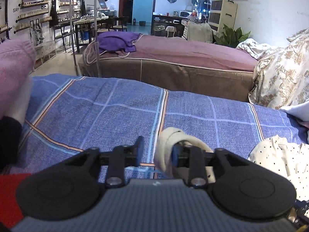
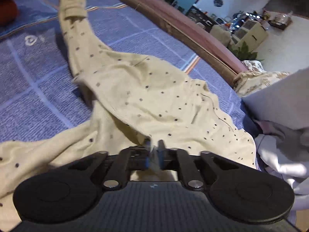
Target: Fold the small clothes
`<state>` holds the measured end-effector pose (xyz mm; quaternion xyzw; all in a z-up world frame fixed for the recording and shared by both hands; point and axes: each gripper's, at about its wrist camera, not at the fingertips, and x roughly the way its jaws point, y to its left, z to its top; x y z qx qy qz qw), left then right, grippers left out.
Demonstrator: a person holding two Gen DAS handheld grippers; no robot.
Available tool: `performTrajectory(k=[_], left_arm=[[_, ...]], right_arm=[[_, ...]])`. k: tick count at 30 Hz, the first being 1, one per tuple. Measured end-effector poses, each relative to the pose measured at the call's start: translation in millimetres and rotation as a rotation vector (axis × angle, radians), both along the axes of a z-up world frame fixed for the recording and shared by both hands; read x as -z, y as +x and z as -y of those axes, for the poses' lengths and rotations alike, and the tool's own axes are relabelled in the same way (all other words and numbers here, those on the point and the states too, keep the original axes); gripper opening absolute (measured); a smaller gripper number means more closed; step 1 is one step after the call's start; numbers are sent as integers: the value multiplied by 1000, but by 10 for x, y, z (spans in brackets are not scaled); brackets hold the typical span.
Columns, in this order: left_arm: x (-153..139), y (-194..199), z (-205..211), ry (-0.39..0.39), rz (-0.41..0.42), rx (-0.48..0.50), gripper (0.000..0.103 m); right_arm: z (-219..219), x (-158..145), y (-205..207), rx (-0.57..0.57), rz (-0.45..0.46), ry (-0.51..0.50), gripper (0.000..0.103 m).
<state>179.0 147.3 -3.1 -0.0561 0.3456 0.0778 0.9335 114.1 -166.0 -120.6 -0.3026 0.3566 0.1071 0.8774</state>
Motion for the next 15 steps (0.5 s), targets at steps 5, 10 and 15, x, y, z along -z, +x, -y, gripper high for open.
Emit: performTrajectory(k=[5, 10, 15], left_arm=[[110, -237, 282, -54, -49, 109, 103], [457, -641, 765, -158, -207, 396, 103], [935, -990, 1094, -227, -380, 517, 101]], right_arm=[[641, -506, -115, 190, 124, 214, 1], [1994, -910, -557, 555, 234, 273, 1], [3274, -906, -1127, 936, 259, 179, 2]])
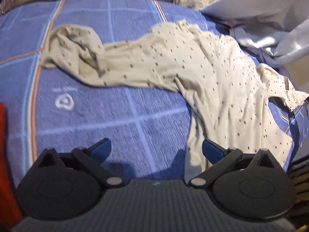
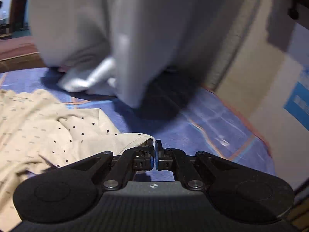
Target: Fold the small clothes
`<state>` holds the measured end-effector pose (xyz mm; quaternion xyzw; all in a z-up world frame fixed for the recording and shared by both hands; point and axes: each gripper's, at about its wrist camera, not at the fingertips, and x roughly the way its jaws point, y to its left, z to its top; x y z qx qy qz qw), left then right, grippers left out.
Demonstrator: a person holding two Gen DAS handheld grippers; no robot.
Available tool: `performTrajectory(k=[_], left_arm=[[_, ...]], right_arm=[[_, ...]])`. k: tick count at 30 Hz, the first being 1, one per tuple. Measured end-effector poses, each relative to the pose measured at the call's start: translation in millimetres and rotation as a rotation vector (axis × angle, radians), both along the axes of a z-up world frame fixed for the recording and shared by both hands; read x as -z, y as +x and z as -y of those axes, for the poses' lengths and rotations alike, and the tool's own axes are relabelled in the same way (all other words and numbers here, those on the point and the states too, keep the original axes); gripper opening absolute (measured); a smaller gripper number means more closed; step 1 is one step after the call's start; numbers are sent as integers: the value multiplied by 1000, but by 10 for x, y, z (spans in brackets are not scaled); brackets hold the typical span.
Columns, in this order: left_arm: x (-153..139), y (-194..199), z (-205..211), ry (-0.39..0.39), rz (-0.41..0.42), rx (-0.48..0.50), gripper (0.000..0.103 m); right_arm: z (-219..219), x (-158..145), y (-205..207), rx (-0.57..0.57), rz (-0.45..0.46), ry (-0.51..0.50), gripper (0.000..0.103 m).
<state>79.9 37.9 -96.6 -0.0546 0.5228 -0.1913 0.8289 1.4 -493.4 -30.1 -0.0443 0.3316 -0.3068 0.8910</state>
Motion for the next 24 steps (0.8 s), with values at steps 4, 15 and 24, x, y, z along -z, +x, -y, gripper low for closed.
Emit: performTrajectory(k=[4, 15, 24], left_arm=[[113, -232, 111, 6, -24, 54, 96], [59, -602, 63, -109, -120, 228, 67], [77, -650, 223, -219, -192, 252, 8]], right_arm=[[412, 193, -334, 79, 31, 254, 65], [-1077, 680, -901, -647, 29, 414, 100], [-1290, 807, -745, -714, -57, 601, 11]])
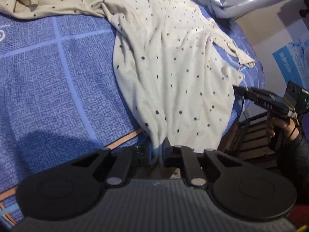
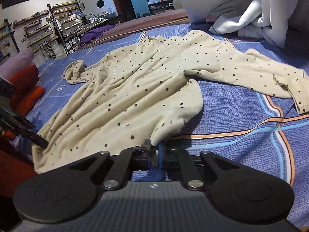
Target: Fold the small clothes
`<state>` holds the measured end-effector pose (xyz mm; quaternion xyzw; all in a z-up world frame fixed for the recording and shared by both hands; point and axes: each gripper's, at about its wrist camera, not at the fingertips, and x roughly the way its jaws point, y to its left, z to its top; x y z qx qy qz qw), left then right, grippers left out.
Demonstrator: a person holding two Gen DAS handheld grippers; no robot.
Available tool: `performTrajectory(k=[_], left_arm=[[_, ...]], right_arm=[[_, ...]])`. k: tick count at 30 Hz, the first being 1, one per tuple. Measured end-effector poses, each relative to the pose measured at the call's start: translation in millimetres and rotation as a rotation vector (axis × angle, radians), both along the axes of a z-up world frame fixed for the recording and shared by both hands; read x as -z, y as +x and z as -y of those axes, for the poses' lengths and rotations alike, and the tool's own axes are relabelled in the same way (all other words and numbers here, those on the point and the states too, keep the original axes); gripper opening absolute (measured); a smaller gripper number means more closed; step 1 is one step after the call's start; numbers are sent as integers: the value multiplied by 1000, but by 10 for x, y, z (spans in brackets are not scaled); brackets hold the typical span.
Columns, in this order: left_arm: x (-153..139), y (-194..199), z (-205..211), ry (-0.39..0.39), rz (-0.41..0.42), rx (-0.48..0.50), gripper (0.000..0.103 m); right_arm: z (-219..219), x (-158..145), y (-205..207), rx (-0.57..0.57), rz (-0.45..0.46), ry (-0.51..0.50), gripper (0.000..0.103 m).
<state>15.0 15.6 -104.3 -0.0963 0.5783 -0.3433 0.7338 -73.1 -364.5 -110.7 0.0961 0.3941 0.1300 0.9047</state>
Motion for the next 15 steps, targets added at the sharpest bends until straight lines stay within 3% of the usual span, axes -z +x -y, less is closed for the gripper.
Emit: performTrajectory(k=[2, 4, 6, 8, 9, 10, 11, 12, 13, 15], left_arm=[[-286, 47, -171, -69, 41, -45, 8], [-644, 79, -337, -65, 134, -61, 8], [-871, 79, -480, -59, 187, -70, 8], [-974, 69, -583, -26, 199, -73, 8], [-966, 53, -614, -11, 194, -66, 10], [-912, 48, -614, 7, 177, -54, 14], [-827, 33, -607, 27, 157, -46, 26], [-698, 14, -601, 58, 130, -51, 42], [-573, -13, -604, 74, 111, -50, 48], [-341, -63, -531, 55, 74, -36, 52]], right_arm=[[-4, -263, -105, 10, -4, 4, 10], [70, -635, -284, 24, 34, 63, 9], [125, -971, -441, 9, -9, 95, 9], [74, -1202, -605, -16, -31, 28, 8], [64, -1258, -667, -12, -66, 11, 6], [80, -1253, -706, 5, -111, 16, 12], [105, -1196, -728, 21, -166, 36, 21], [106, -1073, -731, 27, -241, 33, 23], [77, -965, -741, 34, -282, -12, 24], [14, -802, -776, 49, -270, -103, 33]])
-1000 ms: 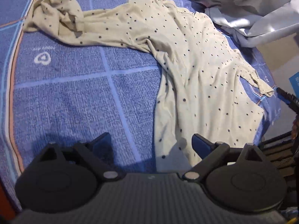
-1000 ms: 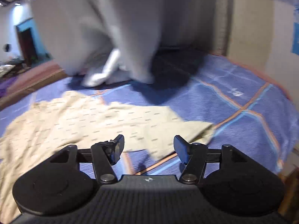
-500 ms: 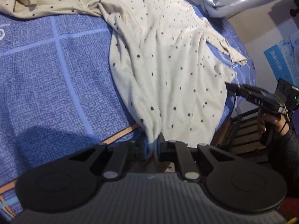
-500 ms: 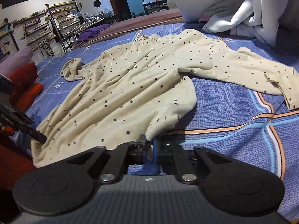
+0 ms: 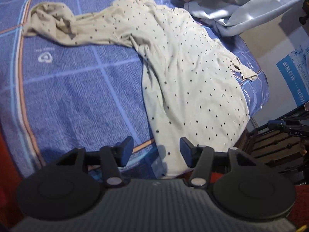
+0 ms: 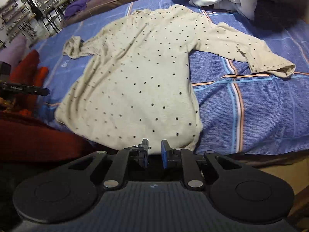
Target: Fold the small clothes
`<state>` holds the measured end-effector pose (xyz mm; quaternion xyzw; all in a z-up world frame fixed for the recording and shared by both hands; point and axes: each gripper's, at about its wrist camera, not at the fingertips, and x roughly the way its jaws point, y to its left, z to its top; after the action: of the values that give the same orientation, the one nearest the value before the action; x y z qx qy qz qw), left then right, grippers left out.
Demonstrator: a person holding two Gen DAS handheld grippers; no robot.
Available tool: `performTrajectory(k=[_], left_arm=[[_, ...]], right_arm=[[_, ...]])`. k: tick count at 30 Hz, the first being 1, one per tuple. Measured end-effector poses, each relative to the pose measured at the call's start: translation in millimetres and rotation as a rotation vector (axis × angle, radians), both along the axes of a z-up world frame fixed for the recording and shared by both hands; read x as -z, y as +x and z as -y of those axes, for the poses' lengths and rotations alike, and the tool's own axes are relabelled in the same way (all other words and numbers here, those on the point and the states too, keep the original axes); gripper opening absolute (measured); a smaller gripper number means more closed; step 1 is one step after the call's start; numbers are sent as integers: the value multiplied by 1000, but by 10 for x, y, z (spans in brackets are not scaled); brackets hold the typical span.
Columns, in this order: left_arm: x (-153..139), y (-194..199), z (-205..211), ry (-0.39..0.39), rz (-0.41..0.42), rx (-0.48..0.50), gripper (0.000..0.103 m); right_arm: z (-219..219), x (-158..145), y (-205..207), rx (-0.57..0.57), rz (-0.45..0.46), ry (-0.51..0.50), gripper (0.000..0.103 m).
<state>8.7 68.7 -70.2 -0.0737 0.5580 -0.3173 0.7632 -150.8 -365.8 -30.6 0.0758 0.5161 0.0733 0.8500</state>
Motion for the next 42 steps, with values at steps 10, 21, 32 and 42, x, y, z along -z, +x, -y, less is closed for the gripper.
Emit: performTrajectory(k=[10, 21, 32, 42], left_arm=[[381, -256, 427, 4, 20, 64, 44], [-709, -417, 84, -97, 185, 41, 6], [-459, 30, -307, 147, 21, 35, 66], [-863, 2110, 661, 125, 475, 227, 103]], right_arm=[[191, 750, 17, 143, 96, -51, 74], [94, 512, -281, 157, 102, 169, 2], [209, 390, -67, 76, -142, -119, 69], [382, -117, 1769, -89, 371, -176, 93]])
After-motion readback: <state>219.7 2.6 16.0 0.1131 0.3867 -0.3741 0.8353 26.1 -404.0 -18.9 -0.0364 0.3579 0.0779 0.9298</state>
